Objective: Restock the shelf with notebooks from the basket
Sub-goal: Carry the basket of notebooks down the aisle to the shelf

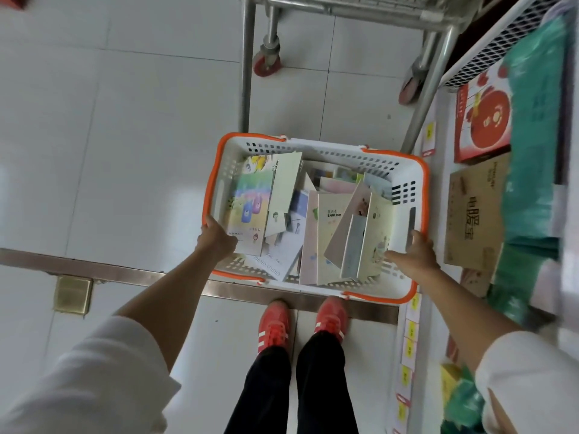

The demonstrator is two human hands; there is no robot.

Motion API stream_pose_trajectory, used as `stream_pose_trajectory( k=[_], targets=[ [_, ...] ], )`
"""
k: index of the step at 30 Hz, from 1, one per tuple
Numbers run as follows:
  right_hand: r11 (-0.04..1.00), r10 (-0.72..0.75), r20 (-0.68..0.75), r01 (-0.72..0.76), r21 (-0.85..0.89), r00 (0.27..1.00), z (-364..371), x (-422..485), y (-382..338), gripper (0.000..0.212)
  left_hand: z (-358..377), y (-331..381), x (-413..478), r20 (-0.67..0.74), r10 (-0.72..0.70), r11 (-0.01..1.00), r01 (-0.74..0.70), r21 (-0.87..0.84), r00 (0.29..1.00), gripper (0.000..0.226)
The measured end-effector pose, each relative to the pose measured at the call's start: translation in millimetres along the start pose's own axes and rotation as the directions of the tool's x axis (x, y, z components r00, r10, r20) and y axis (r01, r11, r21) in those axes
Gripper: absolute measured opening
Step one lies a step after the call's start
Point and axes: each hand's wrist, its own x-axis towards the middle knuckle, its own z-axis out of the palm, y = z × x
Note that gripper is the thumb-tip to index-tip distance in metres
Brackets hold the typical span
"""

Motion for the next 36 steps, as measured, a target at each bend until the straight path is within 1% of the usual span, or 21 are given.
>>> stream_pose_trajectory(
  k=[3,6,9,10,12,14,16,17,18,19,20,21,22,23,24,25,26,27,29,32,36],
  targets=[
    [0.999,0.002,0.008,-0.003,0.046,1.0,2,5,2,0.092,8,6,1,-0.072,-0.019,0.999,0.022,0.045,0.997,0.093],
    [0.998,0.02,-0.019,-0.019,0.056,1.0,8,6,0,0.092,13,14,5,-0.086,-0.007,0.998,0.012,0.06,0.996,0.102],
    [0.996,0.023,-0.082,-0.016,0.083,0.996,10,2,-5,0.09,6,16,10,-0.07,-0.035,0.999,0.034,-0.021,0.997,0.113],
    [0.996,0.03,-0.102,-0.021,0.088,0.994,9,-2,-8,0.093,1,16,10,-0.075,-0.066,0.995,0.06,-0.074,0.995,0.115],
    [0.997,0.048,-0.168,-0.037,0.07,0.985,7,-12,-12,0.108,-14,13,11,-0.077,-0.134,0.968,0.114,-0.222,0.988,0.112],
    [1.0,0.025,-0.236,-0.024,0.006,0.972,1,-26,-15,0.117,-30,10,12,-0.049,-0.173,0.929,0.146,-0.341,0.984,0.099],
    [0.999,-0.029,-0.286,0.015,-0.052,0.958,-7,-41,-16,0.11,-44,10,6,-0.056,-0.139,0.927,0.11,-0.357,0.989,0.072],
    [0.998,-0.056,-0.316,0.046,-0.036,0.947,-13,-47,-18,0.099,-50,12,0,-0.072,-0.11,0.928,0.076,-0.366,0.991,0.053],
    [0.996,-0.079,-0.346,0.088,0.008,0.935,-19,-52,-22,0.082,-55,15,-7,-0.058,-0.082,0.913,0.052,-0.404,0.995,0.039],
    [0.988,-0.089,-0.358,0.126,0.084,0.93,-25,-57,-27,0.061,-60,21,-15,0.023,-0.054,0.885,0.059,-0.462,0.998,0.029],
    [0.971,-0.087,-0.333,0.155,0.182,0.939,-29,-62,-36,0.041,-63,29,-24,0.165,-0.018,0.844,0.104,-0.526,0.986,0.024],
    [0.933,-0.073,-0.271,0.161,0.321,0.96,-33,-64,-46,0.025,-64,40,-35,0.322,0.027,0.792,0.177,-0.584,0.946,0.023],
    [0.856,-0.038,-0.142,0.106,0.506,0.989,-36,-66,-58,0.02,-62,52,-45,0.433,0.07,0.745,0.242,-0.622,0.899,0.028],
    [0.743,-0.013,0.054,-0.027,0.669,0.998,-38,-68,-71,0.023,-56,64,-56,0.481,0.093,0.72,0.275,-0.638,0.872,0.033],
    [0.649,-0.013,0.277,-0.203,0.733,0.961,-40,-71,-83,0.029,-48,75,-66,0.478,0.093,0.732,0.265,-0.628,0.874,0.036],
    [0.625,-0.041,0.442,-0.322,0.711,0.896,-41,-76,-93,0.035,-40,85,-77,0.463,0.083,0.755,0.248,-0.607,0.882,0.038],
    [0.661,-0.065,0.516,-0.351,0.663,0.854,-41,-79,-99,0.038,-33,92,-86,0.427,0.061,0.79,0.218,-0.573,0.902,0.04],
    [0.695,-0.067,0.531,-0.342,0.633,0.845,-39,-82,-103,0.038,-29,94,-94,0.378,0.034,0.807,0.197,-0.557,0.925,0.041],
    [0.729,-0.006,0.482,-0.326,0.602,0.876,-37,-89,-105,0.032,-28,95,-104,0.327,-0.009,0.807,0.199,-0.556,0.945,0.043],
    [0.732,0.089,0.412,-0.341,0.59,0.907,-36,-109,-112,0.026,-34,93,-119,0.346,-0.03,0.799,0.23,-0.556,0.938,0.04],
    [0.74,0.141,0.397,-0.363,0.566,0.907,-46,-132,-118,0.025,-44,86,-136,0.354,-0.054,0.809,0.249,-0.532,0.934,0.037]
  ],
)
